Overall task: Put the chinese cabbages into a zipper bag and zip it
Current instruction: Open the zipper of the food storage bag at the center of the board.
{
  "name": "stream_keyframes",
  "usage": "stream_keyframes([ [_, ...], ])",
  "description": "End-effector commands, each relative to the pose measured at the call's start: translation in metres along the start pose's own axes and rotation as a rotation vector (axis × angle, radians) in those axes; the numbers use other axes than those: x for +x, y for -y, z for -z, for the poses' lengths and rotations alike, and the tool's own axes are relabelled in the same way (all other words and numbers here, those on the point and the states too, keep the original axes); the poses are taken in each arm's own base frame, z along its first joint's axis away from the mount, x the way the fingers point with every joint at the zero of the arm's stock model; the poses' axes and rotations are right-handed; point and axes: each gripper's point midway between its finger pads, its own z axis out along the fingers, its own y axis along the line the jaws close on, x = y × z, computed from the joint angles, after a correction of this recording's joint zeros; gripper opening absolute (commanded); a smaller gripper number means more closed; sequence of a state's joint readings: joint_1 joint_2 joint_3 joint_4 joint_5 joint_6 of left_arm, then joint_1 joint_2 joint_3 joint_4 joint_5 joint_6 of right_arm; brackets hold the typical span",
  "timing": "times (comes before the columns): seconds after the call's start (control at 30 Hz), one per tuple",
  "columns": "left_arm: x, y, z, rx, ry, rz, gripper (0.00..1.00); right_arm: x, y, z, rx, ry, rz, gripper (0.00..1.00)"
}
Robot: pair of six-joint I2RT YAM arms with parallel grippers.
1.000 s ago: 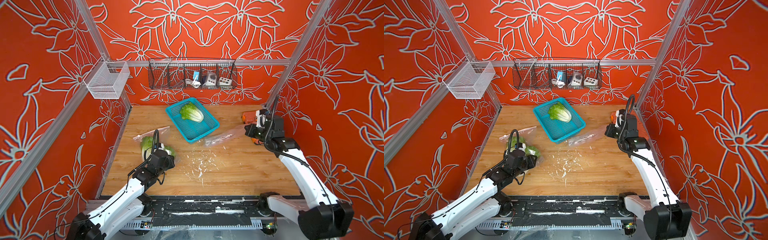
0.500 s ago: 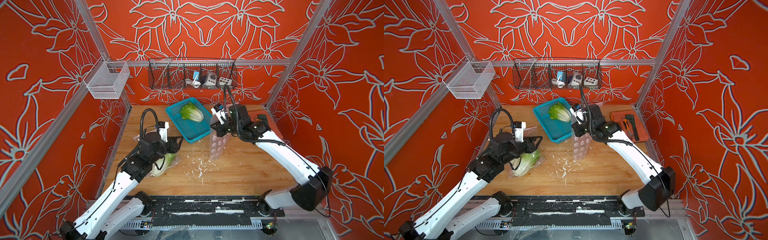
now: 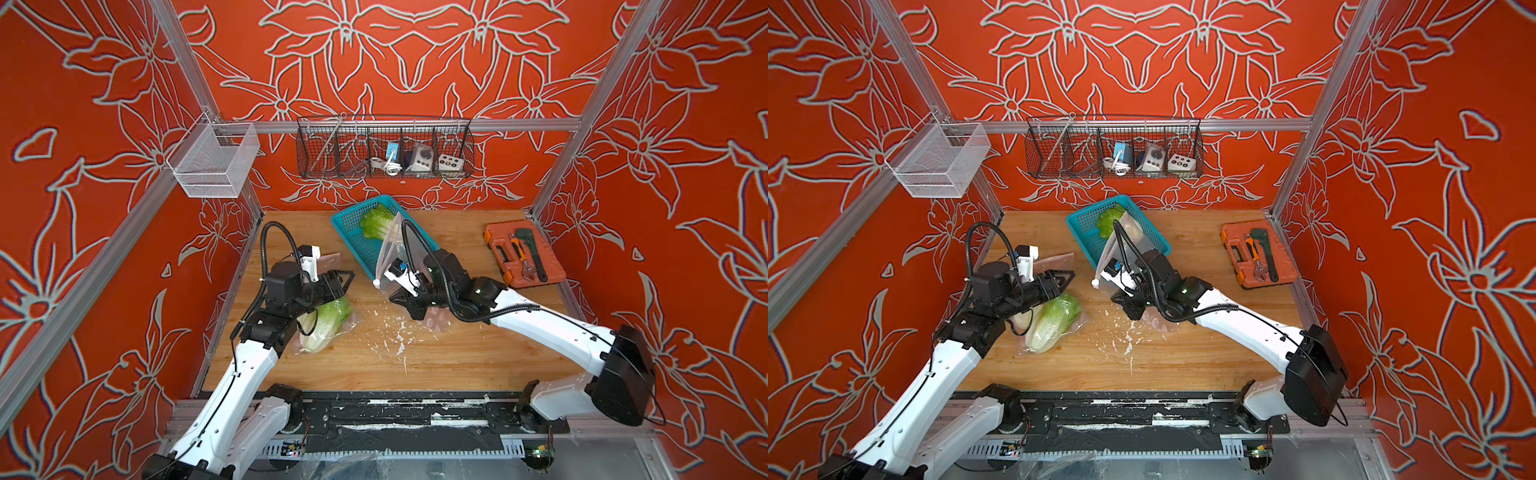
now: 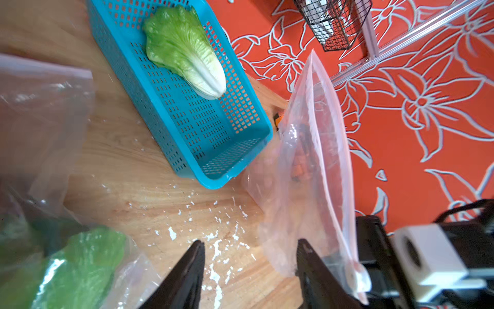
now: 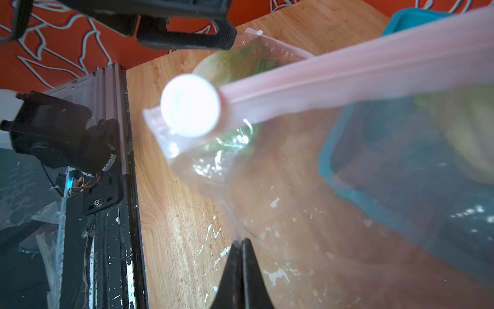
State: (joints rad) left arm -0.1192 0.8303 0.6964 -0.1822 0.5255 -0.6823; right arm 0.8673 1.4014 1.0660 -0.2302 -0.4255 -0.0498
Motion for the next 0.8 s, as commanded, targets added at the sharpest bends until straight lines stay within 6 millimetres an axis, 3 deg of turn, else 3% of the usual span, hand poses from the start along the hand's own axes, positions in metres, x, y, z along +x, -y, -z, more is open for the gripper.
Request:
stream_keyframes([
  [0.0, 0.001, 0.030, 0.005, 0.201, -0.049, 0.056, 0.57, -0.028, -0.011, 0.005, -0.025, 0.148, 0.053, 0.00],
  [0.4, 0.007, 0.058, -0.020, 0.309, -0.144, -0.041, 0.57, -0.007, -0.026, -0.005, -0.083, 0.133, 0.027, 0.00],
  [0.63, 0.004, 0.061, -0.045, 0.312, -0.189, -0.070, 0.49, -0.003, -0.031, -0.007, -0.099, 0.119, 0.023, 0.00],
  [0.77, 0.011, 0.061, -0.061, 0.305, -0.230, -0.090, 0.38, -0.002, -0.033, -0.006, -0.106, 0.117, 0.018, 0.00],
])
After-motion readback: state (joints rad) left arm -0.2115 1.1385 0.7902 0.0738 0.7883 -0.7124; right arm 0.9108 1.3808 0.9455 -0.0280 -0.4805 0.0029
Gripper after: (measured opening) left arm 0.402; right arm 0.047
